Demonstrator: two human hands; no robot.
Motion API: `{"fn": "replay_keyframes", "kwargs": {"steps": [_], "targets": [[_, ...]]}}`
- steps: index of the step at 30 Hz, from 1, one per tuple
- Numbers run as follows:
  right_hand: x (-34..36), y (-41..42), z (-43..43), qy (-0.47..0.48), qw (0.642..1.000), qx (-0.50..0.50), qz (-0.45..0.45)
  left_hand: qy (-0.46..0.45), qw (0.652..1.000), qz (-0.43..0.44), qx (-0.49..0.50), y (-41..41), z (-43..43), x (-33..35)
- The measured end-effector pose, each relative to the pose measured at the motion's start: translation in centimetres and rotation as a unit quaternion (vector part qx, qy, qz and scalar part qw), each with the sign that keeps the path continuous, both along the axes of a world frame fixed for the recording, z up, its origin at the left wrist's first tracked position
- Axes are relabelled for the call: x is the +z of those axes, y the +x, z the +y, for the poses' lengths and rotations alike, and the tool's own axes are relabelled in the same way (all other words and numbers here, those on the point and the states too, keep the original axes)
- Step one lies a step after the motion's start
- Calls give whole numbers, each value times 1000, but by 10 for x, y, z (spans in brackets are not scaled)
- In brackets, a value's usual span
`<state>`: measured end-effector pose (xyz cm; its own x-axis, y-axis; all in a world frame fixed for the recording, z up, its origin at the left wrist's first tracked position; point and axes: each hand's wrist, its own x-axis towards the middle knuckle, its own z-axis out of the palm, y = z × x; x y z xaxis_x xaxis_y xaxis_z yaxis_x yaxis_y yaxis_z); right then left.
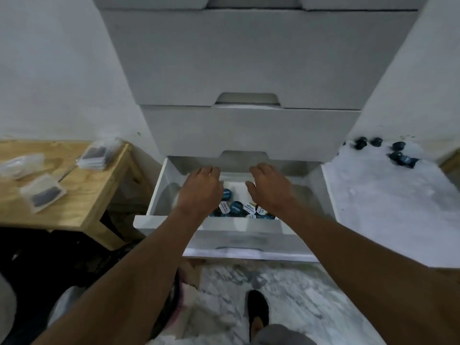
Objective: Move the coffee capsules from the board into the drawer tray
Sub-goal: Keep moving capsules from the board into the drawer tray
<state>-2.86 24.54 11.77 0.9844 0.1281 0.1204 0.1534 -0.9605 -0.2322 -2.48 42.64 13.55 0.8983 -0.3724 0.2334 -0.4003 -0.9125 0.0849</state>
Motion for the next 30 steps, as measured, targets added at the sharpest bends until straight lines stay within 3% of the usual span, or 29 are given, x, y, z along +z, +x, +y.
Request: {"fn": "replay_keyframes", "kwargs": {"steps": [6, 10, 15, 30], "targets": [[30, -84, -12, 8, 995, -87, -57, -59, 996, -32, -62, -49, -16, 25], [53, -130, -36, 15, 987, -139, -79, -63, 991, -36, -115, -75, -44, 41], [72, -168, -82, 0, 978, -183, -96, -26, 975, -110, -192, -97, -89, 62], [54, -212, -300, 17, 962, -265, -69, -49, 964, -74, -250, -113, -326, 37]]}}
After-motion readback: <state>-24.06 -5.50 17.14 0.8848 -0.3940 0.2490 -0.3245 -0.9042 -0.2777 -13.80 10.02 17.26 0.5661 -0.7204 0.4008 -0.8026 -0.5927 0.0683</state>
